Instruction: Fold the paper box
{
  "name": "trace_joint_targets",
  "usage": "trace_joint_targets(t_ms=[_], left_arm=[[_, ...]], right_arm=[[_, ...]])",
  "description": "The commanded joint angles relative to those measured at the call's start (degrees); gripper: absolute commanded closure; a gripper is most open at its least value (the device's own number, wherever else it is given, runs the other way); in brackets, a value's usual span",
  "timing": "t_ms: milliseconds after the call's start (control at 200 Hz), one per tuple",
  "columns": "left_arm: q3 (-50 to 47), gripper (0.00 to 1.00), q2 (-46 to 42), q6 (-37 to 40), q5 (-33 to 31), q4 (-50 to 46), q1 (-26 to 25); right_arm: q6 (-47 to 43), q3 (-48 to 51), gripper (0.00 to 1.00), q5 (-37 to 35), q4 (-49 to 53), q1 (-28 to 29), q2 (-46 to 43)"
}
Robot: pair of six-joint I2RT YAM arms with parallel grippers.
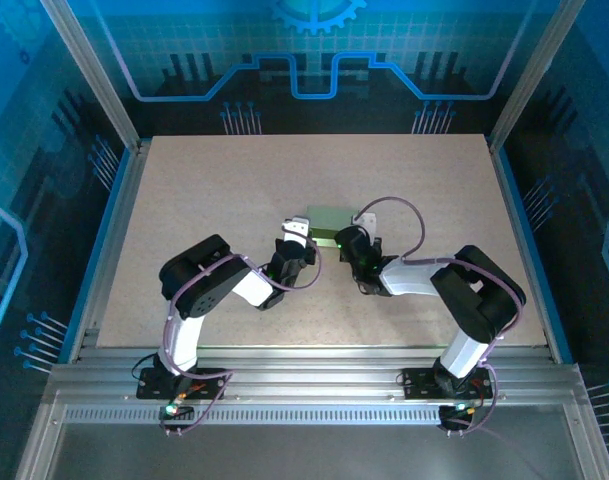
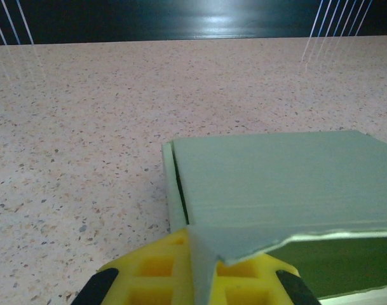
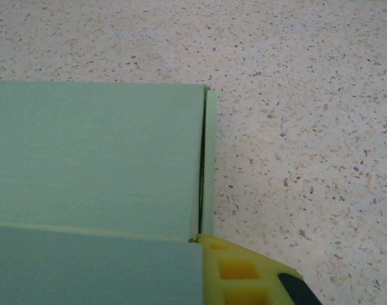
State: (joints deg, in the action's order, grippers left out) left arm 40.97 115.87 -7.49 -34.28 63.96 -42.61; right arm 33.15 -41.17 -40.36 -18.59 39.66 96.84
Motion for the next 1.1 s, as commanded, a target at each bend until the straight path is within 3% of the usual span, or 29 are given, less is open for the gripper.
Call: trace_joint_targets(t_ms=[0, 780, 1096], left_arm=[[-0.9, 1.00, 1.9, 2.5, 5.7, 8.1, -2.7], [-2.8, 1.00, 4.2, 6.4, 3.5, 12.1, -2.7], [-2.5, 1.00, 4.5, 6.5, 2.7, 11.0, -2.7]], right_arm=[[-0.4, 0.1, 1.00, 2.3, -3.9, 2.9, 1.5], [-2.5, 3.8, 0.62, 4.3, -6.8, 4.0, -0.8], [-3.4, 8.8, 0.19, 7.9, -6.9, 4.3, -6.1]])
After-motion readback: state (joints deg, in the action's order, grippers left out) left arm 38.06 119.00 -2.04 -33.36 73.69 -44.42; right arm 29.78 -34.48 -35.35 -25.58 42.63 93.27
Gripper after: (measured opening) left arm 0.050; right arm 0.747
